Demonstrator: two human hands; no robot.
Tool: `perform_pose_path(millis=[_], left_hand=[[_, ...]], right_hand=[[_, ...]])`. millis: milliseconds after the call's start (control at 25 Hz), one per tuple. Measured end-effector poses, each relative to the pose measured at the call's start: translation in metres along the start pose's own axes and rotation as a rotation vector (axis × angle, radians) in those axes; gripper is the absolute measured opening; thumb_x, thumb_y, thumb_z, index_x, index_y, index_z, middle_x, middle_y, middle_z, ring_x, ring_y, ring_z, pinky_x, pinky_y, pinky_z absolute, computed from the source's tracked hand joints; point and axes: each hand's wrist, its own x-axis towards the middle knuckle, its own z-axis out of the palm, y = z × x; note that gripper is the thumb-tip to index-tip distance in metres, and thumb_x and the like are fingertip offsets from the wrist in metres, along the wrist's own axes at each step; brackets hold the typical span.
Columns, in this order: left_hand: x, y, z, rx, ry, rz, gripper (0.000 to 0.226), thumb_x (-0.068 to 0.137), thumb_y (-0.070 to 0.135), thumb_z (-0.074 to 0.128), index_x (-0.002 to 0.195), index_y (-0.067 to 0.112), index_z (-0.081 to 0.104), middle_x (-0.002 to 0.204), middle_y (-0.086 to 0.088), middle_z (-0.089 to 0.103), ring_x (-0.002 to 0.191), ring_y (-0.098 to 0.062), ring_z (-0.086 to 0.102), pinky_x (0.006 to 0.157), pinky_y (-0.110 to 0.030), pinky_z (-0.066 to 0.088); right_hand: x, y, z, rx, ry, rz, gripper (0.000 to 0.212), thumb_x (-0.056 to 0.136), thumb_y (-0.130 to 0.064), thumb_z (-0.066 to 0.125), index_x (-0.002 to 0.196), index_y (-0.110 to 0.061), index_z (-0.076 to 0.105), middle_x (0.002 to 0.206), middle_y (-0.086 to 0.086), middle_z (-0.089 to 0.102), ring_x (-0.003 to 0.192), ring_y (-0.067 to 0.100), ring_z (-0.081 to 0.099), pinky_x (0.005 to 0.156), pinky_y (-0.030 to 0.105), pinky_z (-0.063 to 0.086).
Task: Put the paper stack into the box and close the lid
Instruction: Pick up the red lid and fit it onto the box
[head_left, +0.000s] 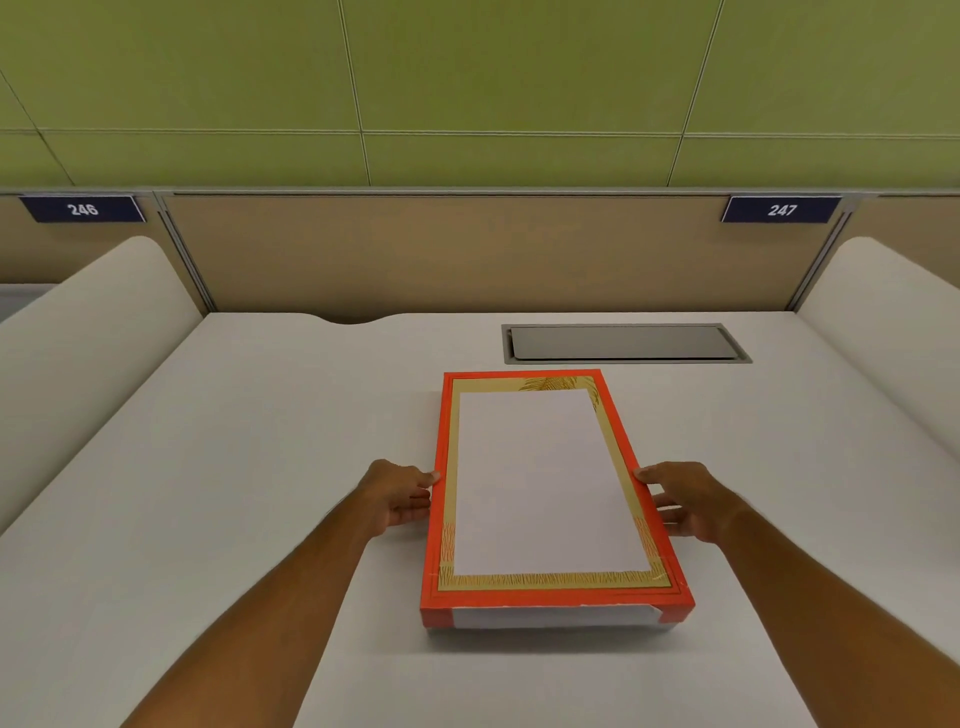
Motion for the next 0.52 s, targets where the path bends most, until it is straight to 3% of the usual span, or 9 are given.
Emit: perform_pose_path(millis=[200, 520], left_hand=[[0.006, 0.010, 0.003, 0.104, 0.150, 0.092, 0.016, 0.081, 0.007, 0.074, 0.091, -0.004, 0.069, 0.088, -0.018, 0.074, 0.077, -0.028, 0.074, 0.075, -0.042, 0.062], [0.014, 0.017, 0.011, 0.176, 0.196, 0.052, 0.018, 0.074, 0.003, 0.080, 0.086, -0.006, 0.070, 0.082, -0.018, 0.073, 0.064, -0.024, 0.073, 0.059, -0.032, 0.062]], right_hand=[[0.011, -0.014, 0.001, -0.105, 0.115, -0.094, 0.026, 0.090, -0.016, 0.068, 0.106, 0.004, 0.065, 0.106, 0.020, 0.070, 0.094, 0.038, 0.070, 0.086, 0.049, 0.059], [0.018, -0.023, -0.001, -0.084, 0.114, -0.067, 0.024, 0.085, -0.003, 0.071, 0.105, 0.010, 0.066, 0.108, 0.024, 0.070, 0.090, 0.036, 0.072, 0.086, 0.046, 0.060]])
